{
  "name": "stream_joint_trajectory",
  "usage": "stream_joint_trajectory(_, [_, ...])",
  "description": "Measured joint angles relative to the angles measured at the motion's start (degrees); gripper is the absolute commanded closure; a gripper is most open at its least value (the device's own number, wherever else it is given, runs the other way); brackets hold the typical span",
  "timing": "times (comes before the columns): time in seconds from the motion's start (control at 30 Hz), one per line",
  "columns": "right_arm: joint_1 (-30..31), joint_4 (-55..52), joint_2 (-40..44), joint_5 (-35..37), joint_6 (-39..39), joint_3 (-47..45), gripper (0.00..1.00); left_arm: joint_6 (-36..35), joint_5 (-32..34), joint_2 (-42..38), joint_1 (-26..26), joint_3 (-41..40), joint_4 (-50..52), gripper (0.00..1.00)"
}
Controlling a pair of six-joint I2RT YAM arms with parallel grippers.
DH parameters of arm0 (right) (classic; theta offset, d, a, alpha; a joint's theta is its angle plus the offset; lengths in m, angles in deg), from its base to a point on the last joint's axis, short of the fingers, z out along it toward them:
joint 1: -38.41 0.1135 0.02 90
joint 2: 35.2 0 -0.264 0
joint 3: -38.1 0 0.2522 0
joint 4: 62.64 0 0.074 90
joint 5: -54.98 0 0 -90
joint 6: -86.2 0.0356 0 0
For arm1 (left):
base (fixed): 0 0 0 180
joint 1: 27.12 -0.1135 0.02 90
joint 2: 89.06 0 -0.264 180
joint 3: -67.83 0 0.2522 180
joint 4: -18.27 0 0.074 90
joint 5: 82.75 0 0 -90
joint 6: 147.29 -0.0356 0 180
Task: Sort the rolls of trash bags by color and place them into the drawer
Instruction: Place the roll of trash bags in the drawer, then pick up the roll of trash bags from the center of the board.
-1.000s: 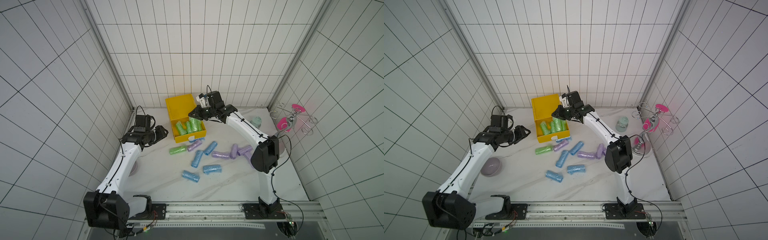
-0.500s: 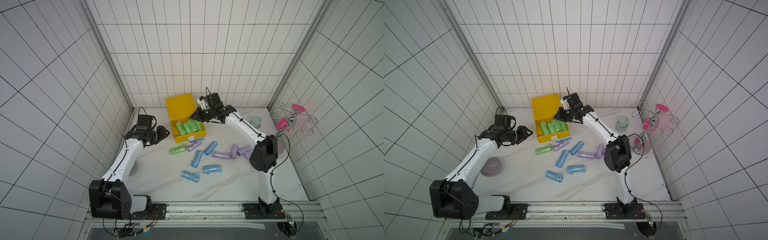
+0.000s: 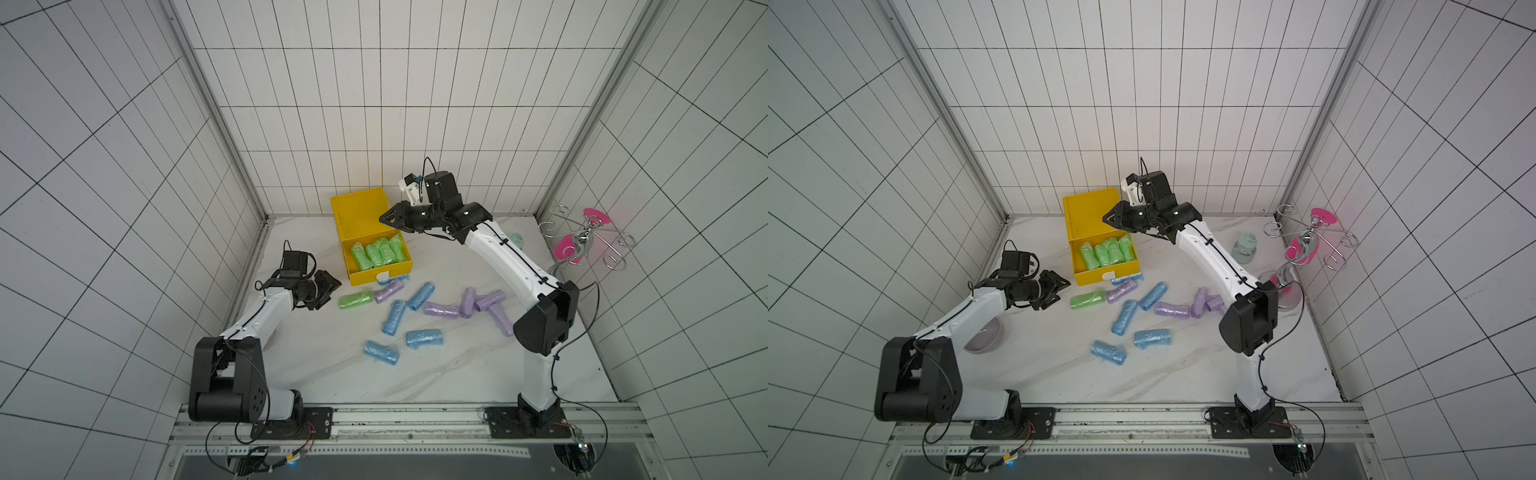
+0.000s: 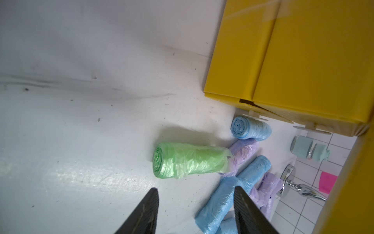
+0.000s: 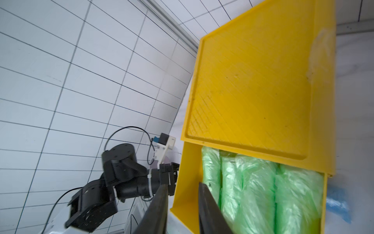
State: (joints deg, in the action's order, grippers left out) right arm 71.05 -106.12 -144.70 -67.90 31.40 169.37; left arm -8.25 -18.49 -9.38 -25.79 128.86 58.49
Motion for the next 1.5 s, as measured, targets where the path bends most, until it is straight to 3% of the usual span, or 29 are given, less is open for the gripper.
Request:
stream_joint_trajectory(0.3, [-0.66, 0.83, 16.74, 1.86, -2.97, -12.9, 0.66, 25.83, -1.57, -8.92, 1.36, -16.31, -16.57, 0.35])
stream_joint_trajectory(0.63, [-1.68, -1.03, 24.65, 5.79, -5.99, -26.88, 0.63, 41.88, 4.26, -7.72, 8.9, -18.27, -27.67, 0.33])
stream_joint_trajectory(0.93, [-4.92, -1.09, 33.42, 6.36, -6.25, -36.48, 0.62, 47.41, 9.55, -0.96, 12.52, -19.23, -33.94, 0.39])
stream_joint_trajectory(1.3, [-6.82, -0.7, 35.47, 5.25, -6.14, -42.1, 0.62, 49.11, 13.64, 7.89, 12.9, -18.62, -41.46, 0.43])
stream_joint_trajectory(1.5, [-8.02, 0.52, 35.71, 3.89, -5.42, -44.26, 0.63, 49.94, 14.84, 10.75, 13.18, -18.36, -45.0, 0.63])
